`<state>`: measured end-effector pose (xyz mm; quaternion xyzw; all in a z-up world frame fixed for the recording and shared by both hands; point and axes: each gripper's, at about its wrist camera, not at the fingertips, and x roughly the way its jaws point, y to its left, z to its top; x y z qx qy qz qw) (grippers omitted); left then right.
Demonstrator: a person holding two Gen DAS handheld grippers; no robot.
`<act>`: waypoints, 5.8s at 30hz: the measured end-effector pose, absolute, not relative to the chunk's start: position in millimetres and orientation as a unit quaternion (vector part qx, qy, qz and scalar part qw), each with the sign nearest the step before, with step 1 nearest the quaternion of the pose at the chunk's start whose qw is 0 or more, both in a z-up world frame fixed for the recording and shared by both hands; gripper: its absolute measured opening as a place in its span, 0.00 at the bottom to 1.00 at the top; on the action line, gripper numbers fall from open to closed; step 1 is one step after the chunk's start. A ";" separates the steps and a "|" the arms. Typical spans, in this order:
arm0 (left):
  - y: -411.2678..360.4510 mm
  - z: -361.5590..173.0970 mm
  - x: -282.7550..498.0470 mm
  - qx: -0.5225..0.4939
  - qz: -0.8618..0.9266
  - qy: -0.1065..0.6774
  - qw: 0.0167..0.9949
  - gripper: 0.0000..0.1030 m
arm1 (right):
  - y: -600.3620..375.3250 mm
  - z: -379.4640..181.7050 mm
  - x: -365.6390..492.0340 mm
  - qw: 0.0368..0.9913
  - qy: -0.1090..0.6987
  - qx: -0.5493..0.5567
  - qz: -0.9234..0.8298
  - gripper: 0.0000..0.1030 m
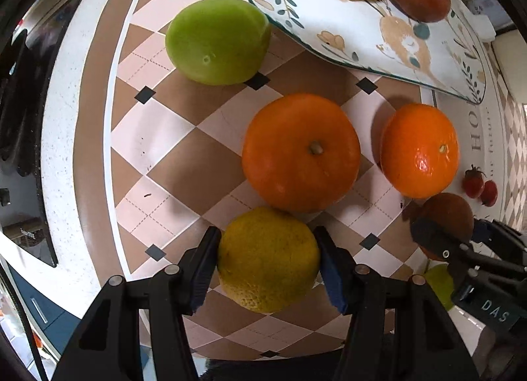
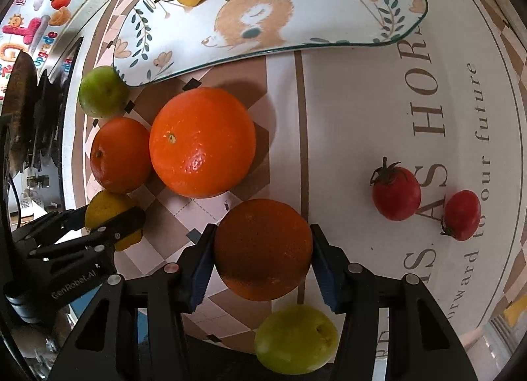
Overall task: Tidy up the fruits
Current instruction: 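Place the yellow citrus on the plate with the left tool while the right tool places the dark orange, then move both tools back over the loose fruits, then grasp an orange with the left tool while the right tool grasps another orange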
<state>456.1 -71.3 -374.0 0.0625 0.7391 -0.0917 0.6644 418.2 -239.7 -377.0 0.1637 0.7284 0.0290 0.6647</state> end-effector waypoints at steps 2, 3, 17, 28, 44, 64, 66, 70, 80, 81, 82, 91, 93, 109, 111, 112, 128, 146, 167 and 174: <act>-70.0 -374.1 456.2 0.061 -0.092 0.738 0.666 0.53 | -238.2 -375.2 415.4 0.667 0.727 0.159 0.029 0.56; -70.1 -373.7 456.3 0.062 -0.093 0.737 0.666 0.53 | -237.9 -374.9 415.3 0.669 0.726 0.156 0.030 0.56; -71.5 -325.8 437.6 0.013 -0.148 0.728 0.669 0.53 | -251.8 -331.0 411.1 0.697 0.691 0.185 0.056 0.54; -102.5 -264.5 531.5 0.011 -0.149 0.684 0.714 0.53 | -303.5 -280.8 488.2 0.748 0.639 0.176 0.021 0.54; -129.8 -351.2 615.2 0.037 -0.093 0.753 0.650 0.53 | -297.1 -352.2 567.6 0.704 0.706 0.072 0.004 0.54; -110.6 -330.2 601.3 0.044 -0.078 0.736 0.671 0.77 | -309.7 -325.6 562.9 0.714 0.694 0.094 -0.015 0.82; -108.1 -324.4 591.8 0.044 -0.078 0.734 0.673 0.77 | -312.5 -317.0 552.3 0.716 0.691 0.096 -0.019 0.82; -104.6 -305.9 571.6 0.041 -0.080 0.723 0.685 0.77 | -305.8 -293.9 526.7 0.727 0.679 0.102 -0.027 0.82; -87.1 -233.8 526.2 0.053 -0.082 0.649 0.755 0.77 | -291.4 -235.1 481.3 0.769 0.632 0.084 -0.041 0.82; -87.1 -227.2 520.9 0.053 -0.083 0.644 0.758 0.77 | -289.4 -230.4 477.9 0.771 0.630 0.085 -0.040 0.82; -86.8 -221.5 515.6 0.052 -0.085 0.640 0.762 0.77 | -285.3 -225.3 473.0 0.775 0.626 0.084 -0.040 0.82; -79.0 -178.4 475.1 0.060 -0.098 0.598 0.793 0.77 | -267.9 -180.6 429.2 0.799 0.594 0.083 -0.032 0.82; -75.9 -168.7 467.3 0.055 -0.099 0.590 0.799 0.77 | -265.6 -171.9 420.2 0.804 0.588 0.087 -0.030 0.82; -72.2 -122.8 428.5 0.055 -0.114 0.548 0.827 0.77 | -251.4 -115.1 375.9 0.833 0.543 0.100 -0.024 0.82; -71.6 -125.4 428.4 0.055 -0.112 0.550 0.826 0.77 | -251.5 -116.8 375.4 0.832 0.545 0.101 -0.024 0.82; -71.4 -127.2 428.5 0.054 -0.111 0.551 0.825 0.77 | -251.1 -118.1 375.5 0.831 0.546 0.101 -0.023 0.82; -38.6 -204.8 473.2 0.020 -0.044 0.610 0.791 0.93 | -270.0 -207.7 410.7 0.780 0.611 0.132 -0.019 0.82; -12.4 -317.7 503.1 -0.114 -0.017 0.735 0.668 0.93 | -197.1 -361.0 472.2 0.722 0.684 0.081 0.068 0.66; -117.0 -371.6 504.0 0.069 -0.095 0.736 0.667 0.59 | -238.0 -367.1 419.8 0.700 0.702 0.126 0.042 0.66; -113.4 -369.2 464.3 0.040 -0.097 0.743 0.661 0.59 | -250.2 -363.8 419.3 0.697 0.702 0.142 0.045 0.66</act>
